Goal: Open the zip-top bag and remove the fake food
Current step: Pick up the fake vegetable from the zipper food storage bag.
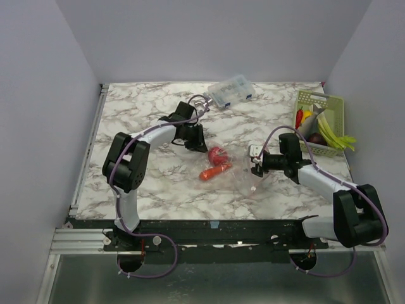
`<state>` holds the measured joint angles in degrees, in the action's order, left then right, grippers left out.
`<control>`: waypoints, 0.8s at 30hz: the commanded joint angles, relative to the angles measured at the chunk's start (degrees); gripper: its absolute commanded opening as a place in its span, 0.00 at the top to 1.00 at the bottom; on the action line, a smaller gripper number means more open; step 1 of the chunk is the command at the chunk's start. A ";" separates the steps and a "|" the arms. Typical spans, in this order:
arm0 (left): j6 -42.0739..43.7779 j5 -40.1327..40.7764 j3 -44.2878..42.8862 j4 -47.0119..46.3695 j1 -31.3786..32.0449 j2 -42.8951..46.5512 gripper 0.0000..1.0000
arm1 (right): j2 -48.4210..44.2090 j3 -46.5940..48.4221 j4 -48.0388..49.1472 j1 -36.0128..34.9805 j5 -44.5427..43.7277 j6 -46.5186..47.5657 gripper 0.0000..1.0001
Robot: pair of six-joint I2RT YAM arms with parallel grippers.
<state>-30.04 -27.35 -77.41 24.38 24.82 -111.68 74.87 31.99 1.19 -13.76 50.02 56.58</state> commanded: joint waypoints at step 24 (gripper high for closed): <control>-5.53 -5.52 5.71 -8.57 6.80 1.60 0.84 | 5.11 0.54 -7.75 -3.78 -1.54 6.93 0.46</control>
<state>-34.41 -30.76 -72.14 18.02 30.41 -111.68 79.66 31.77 -6.57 -16.34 49.93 62.70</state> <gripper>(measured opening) 0.155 0.547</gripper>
